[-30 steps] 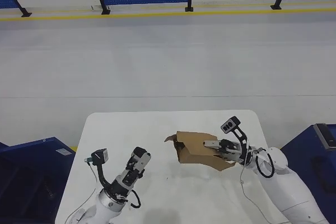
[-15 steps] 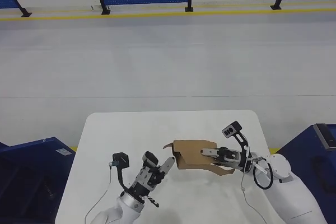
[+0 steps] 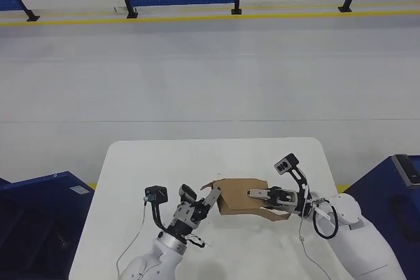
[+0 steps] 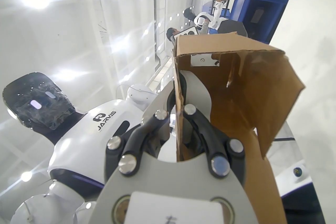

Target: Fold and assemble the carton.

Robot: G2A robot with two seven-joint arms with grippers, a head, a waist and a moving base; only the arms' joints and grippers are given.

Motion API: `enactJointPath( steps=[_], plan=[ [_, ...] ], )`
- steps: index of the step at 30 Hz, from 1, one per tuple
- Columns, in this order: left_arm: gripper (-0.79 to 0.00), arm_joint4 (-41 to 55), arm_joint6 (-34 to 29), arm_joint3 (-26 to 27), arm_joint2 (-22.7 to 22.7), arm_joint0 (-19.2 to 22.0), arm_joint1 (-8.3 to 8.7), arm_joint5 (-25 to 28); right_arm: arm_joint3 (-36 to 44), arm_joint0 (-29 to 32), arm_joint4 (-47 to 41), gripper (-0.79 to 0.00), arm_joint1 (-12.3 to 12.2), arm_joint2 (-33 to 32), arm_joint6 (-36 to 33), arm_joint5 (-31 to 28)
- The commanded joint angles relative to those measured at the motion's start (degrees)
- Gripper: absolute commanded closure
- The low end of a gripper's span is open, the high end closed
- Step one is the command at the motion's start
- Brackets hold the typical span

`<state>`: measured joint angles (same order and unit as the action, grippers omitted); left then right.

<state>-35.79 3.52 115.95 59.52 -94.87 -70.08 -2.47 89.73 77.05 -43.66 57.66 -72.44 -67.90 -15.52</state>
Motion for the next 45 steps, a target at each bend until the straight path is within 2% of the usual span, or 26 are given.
enactJointPath(
  steps=[1,10,20,27,33,37,45],
  plan=[
    [-0.785,-0.23,-0.34,-0.61,0.03,0.34,-0.08,-0.44,0.01,-0.05,0.01,0.000,0.05,0.02,-0.04,-0.01],
    [-0.785,-0.40,-1.74,-2.46,-0.54,0.72,-0.39,0.23,0.00,-0.51,-0.02,0.000,0.33,0.41,-0.25,0.25],
    [-0.785,1.26,-1.50,-2.10,-0.37,0.30,-0.60,3.61,-0.46,-0.71,-2.34,0.000,0.69,0.90,-1.25,1.06],
    [-0.785,6.82,-2.01,0.99,3.36,-2.68,-0.17,7.66,-4.76,-2.24,-10.28,0.000,1.02,0.15,-5.22,4.67],
    [-0.785,6.61,-2.91,1.11,6.91,-4.50,0.27,7.45,-7.60,-3.85,-14.69,0.000,1.52,1.04,-9.50,7.35],
    [-0.785,5.25,-4.01,-0.19,5.61,-3.86,0.14,7.42,-8.59,-4.87,-17.67,0.000,1.98,2.17,-11.92,9.56],
    [-0.785,3.28,-3.54,-0.81,3.47,-3.07,-0.17,8.39,-10.08,-5.91,-18.17,0.000,2.57,3.48,-13.74,10.98]
  ],
)
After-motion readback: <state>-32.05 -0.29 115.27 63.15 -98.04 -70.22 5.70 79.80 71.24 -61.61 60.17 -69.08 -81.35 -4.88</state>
